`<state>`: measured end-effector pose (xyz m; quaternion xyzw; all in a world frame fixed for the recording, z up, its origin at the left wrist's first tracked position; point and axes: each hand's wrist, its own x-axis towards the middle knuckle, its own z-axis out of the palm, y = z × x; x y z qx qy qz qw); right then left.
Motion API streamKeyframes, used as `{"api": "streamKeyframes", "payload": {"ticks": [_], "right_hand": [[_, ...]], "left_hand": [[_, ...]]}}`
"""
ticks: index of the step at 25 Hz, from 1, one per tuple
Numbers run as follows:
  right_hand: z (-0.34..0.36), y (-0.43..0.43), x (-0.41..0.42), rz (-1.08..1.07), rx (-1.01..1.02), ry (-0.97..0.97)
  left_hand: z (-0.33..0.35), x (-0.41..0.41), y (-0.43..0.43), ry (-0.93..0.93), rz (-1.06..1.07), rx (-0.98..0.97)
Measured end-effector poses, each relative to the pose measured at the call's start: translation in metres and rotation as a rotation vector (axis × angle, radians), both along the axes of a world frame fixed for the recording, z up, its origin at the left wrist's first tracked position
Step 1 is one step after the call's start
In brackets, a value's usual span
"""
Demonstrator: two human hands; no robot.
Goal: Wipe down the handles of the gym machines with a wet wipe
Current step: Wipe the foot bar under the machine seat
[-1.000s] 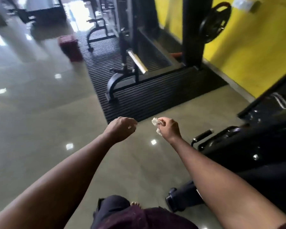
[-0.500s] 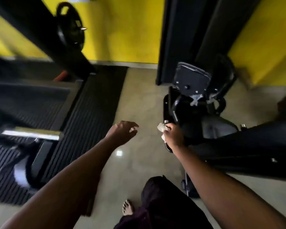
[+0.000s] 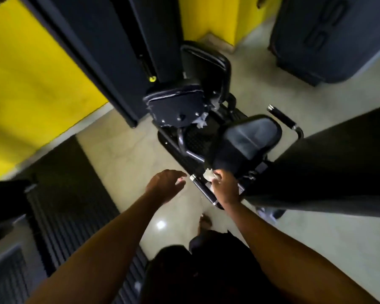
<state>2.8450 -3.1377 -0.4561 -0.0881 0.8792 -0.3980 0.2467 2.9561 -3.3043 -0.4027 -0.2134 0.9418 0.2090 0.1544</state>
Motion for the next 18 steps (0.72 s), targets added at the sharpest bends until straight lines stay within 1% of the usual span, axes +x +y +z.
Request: {"api": "streamKeyframes", "payload": {"ticks": [2,5,6,8,10,13,16,18], "right_hand": [[-0.009,-0.006,-0.001,-0.105,0.008,-0.033],[-0.032,-0.002,0.017,-0.354,0.02,-0.06],[-0.039,-0.003,0.025,-0.454,0.007,-0.053],[-0.063,-0.011,0.04,-0.601,-0.005,0.047],[-0.086,-0.025,0.05,-0.629,0.097,0.152],[-0.119,-0.068,0.055,-0.693,0.228,0.187],[-0.156,-0.125,0.06,-0.726,0.347,0.225],[-0.182,-0.144,0.063,-0.784,0.349,0.208]], "left_hand": [[-0.012,-0.027,-0.024,-0.041,-0.139,-0.032],[-0.035,-0.07,-0.039,-0.094,-0.373,-0.04],[-0.046,-0.082,-0.041,-0.112,-0.449,-0.029],[-0.075,-0.104,-0.043,-0.133,-0.571,-0.001],[-0.104,-0.117,-0.049,-0.144,-0.682,0.017],[-0.152,-0.136,-0.069,-0.174,-0.855,0.022],[-0.196,-0.156,-0.095,-0.092,-1.039,0.106],[-0.215,-0.163,-0.106,-0.035,-1.114,0.214]]}}
